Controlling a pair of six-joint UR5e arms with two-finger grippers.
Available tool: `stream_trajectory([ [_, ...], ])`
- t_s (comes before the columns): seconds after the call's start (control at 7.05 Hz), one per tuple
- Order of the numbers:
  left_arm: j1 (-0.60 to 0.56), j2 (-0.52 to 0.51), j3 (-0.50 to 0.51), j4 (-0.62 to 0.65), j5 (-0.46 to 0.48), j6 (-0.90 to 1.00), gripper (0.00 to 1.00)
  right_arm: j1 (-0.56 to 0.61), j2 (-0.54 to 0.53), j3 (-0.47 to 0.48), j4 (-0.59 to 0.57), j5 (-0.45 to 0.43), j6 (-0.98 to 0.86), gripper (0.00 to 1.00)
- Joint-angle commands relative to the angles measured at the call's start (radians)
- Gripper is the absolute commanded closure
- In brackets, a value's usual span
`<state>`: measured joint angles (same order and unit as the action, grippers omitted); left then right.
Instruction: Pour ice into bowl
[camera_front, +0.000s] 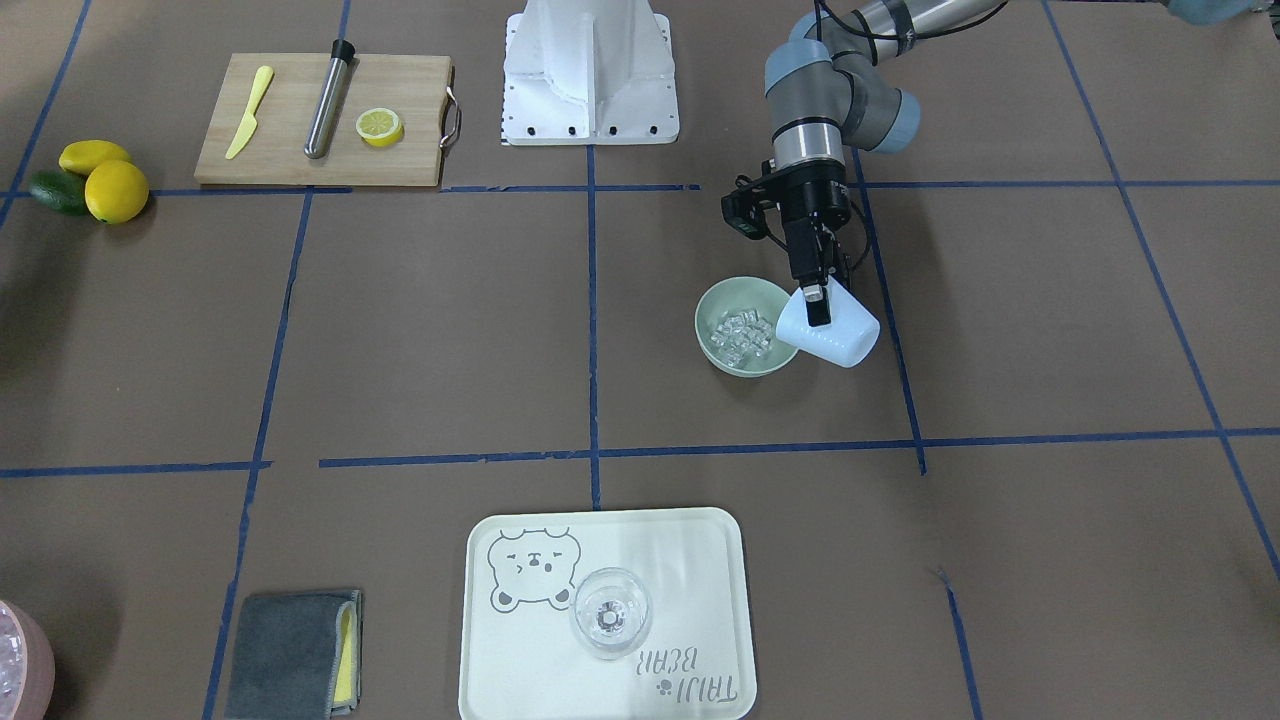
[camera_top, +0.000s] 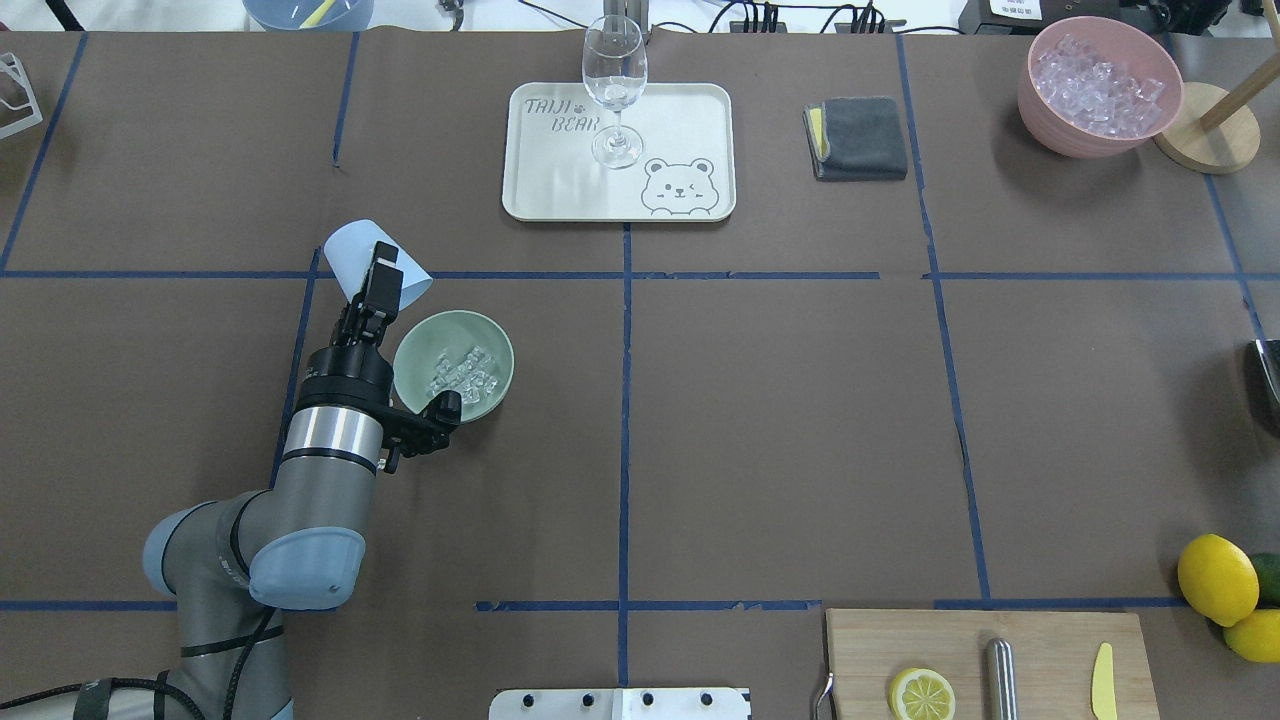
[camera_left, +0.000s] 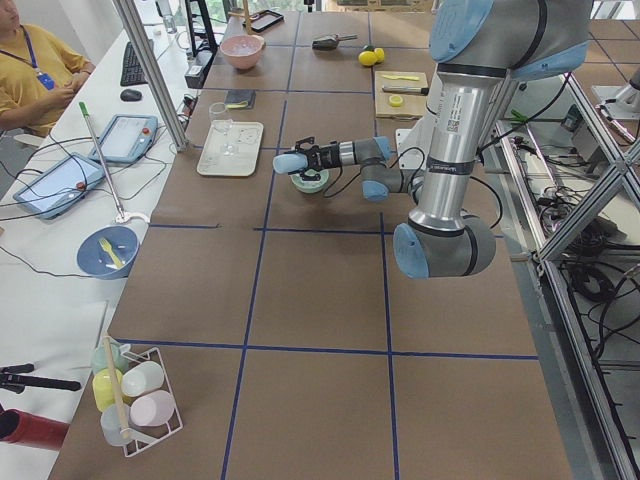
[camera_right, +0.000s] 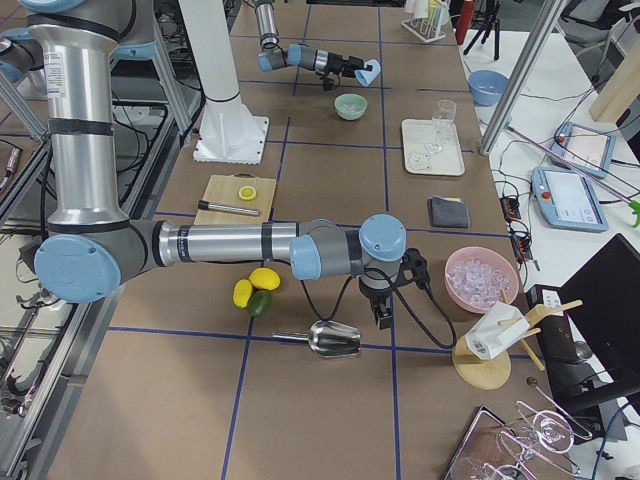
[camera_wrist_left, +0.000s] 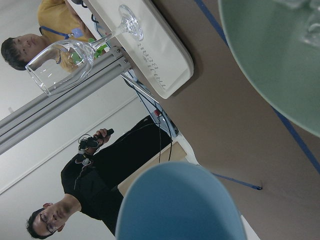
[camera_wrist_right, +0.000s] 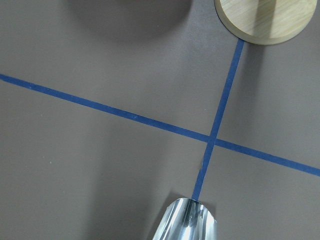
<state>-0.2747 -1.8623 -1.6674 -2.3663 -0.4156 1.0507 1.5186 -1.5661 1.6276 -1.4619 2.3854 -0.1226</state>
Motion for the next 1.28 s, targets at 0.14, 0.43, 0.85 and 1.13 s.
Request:
stream_trajectory([
  [0.14, 0.0, 0.002, 0.0, -0.001, 0.001, 0.0, 1.0, 0.0, 0.0, 0.0, 0.0, 0.0, 0.0, 0.0],
  [0.43, 0.0, 0.002, 0.0, -0.001, 0.001, 0.0, 1.0, 0.0, 0.001, 0.0, 0.0, 0.0, 0.0, 0.0],
  [0.85, 0.006, -0.005, -0.006, -0.013, 0.078, 0.215, 1.0, 0.0, 0.001, 0.0, 0.0, 0.0, 0.001, 0.0],
  [1.13, 0.008, -0.002, 0.008, -0.086, 0.078, 0.215, 1.0, 0.0, 0.001, 0.0, 0.0, 0.0, 0.001, 0.0],
])
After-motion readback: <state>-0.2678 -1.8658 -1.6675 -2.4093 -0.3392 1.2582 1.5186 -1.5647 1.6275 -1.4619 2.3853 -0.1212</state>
